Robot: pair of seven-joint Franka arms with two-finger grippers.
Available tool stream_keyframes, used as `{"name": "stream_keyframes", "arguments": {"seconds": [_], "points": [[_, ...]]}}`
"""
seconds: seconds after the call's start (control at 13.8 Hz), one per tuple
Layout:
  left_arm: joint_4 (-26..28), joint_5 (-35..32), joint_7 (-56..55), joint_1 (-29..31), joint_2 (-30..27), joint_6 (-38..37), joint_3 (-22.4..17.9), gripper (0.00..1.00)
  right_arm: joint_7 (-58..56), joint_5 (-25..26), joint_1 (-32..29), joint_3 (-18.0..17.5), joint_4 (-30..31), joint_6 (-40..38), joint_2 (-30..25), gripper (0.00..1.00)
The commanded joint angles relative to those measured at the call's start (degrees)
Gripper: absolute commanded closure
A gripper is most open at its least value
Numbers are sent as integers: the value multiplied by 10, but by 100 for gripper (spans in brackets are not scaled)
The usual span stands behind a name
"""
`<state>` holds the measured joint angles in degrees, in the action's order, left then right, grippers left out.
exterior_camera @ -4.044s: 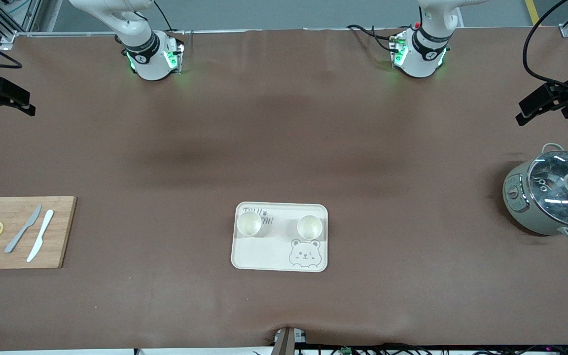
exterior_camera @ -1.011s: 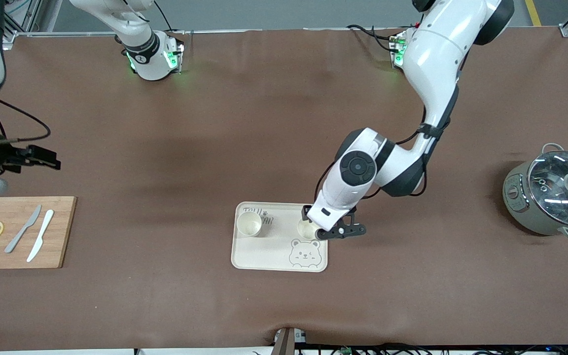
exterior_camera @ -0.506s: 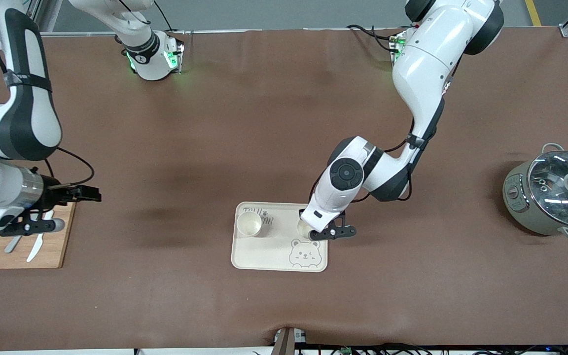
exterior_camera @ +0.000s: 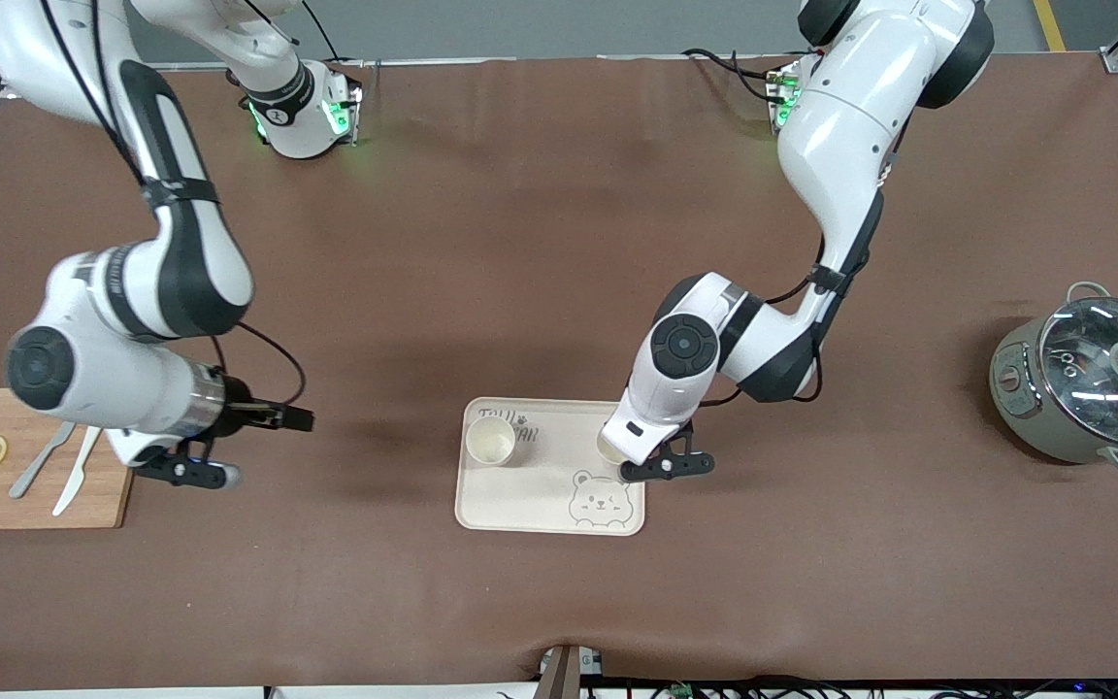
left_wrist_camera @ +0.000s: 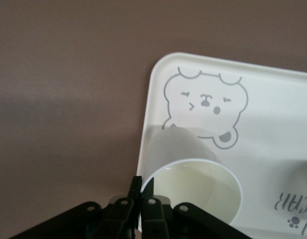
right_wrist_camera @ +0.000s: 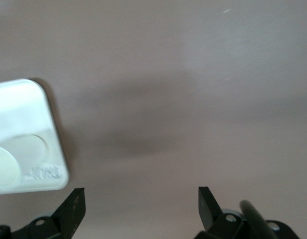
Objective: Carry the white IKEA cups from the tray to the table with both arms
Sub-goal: 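Grasp one cup with the left gripper while the right gripper grasps the other, then carry the cups off the tray and set them on the table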
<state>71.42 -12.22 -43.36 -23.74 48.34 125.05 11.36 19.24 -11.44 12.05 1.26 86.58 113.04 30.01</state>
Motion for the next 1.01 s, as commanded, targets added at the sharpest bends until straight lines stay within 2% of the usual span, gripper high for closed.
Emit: {"name": "stream_keyframes", "arguments": {"seconds": [0.0,0.22,0.51,0.72,0.94], "points": [[5,-9,-8,30,-43,-24,4,100,92,-17,41,4,-19,32,33,0],[7,16,-4,77,-87,-52,33,100,183,-16,89,4,-25,74,57,0],[28,23,89,134,-106,-97,38,100,263,-17,125,1,-59,113,97,0],[87,20,108,164,-140,-118,37,100,270,-17,144,1,-59,133,115,0],[167,15,111,203,-181,-118,38,100,318,-17,163,1,-59,168,130,9]]}}
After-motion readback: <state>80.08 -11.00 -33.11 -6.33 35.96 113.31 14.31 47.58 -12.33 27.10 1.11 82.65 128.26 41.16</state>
